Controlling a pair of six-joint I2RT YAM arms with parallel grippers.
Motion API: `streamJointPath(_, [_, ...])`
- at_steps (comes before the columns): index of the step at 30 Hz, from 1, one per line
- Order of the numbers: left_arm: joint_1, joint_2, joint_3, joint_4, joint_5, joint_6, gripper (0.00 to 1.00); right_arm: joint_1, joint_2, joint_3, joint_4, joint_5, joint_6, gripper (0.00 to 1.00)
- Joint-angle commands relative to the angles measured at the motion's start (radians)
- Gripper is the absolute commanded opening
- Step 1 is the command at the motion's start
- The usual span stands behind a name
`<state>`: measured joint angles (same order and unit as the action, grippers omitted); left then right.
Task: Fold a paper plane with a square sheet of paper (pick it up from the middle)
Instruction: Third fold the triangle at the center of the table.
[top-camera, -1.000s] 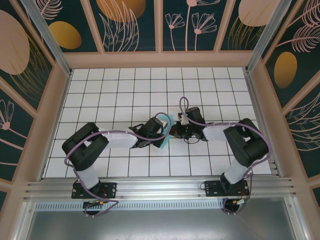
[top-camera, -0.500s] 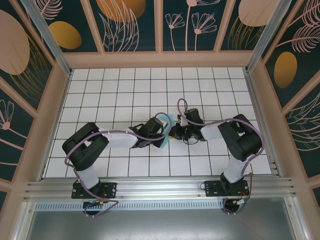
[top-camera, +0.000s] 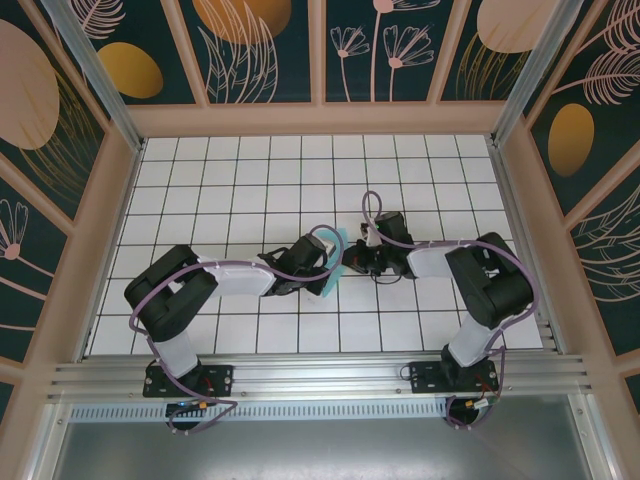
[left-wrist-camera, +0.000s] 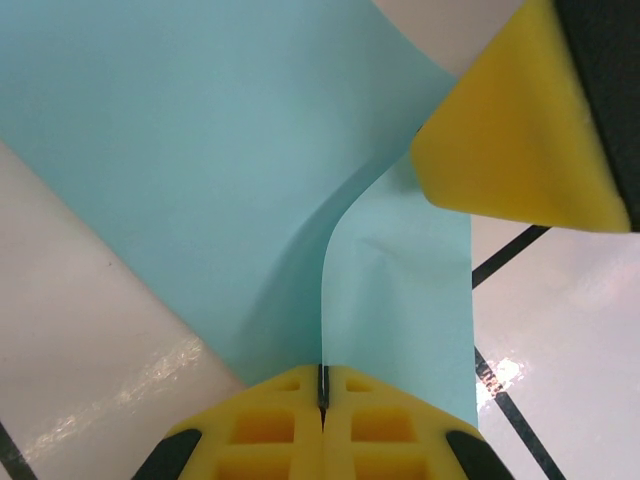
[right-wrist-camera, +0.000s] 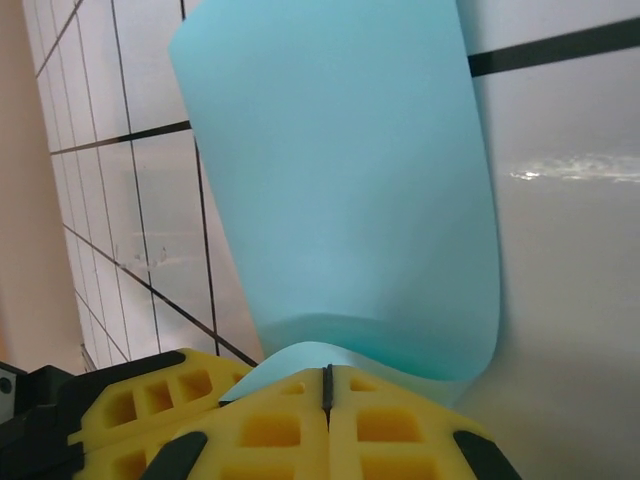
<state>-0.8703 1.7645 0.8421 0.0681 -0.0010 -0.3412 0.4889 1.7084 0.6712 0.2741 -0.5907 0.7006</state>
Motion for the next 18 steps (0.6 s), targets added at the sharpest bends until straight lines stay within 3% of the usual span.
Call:
streamJointPath(1, [0.005,0.03,0.0,-0.069,-0.013,0.017,0.0,-0.003,0.046,0.043,-0.091,0.082,-0.04,0.04])
streamJointPath(6, [0.005,0.029,0.011,-0.081,-0.026,0.026,0.0,-0.003,0.083,0.094,-0.264,0.23,-0.08,0.03])
streamJointPath(18, [0.006,0.03,0.021,-0.092,-0.026,0.029,0.0,-0.018,-0.023,0.136,-0.182,0.08,-0.074,0.05])
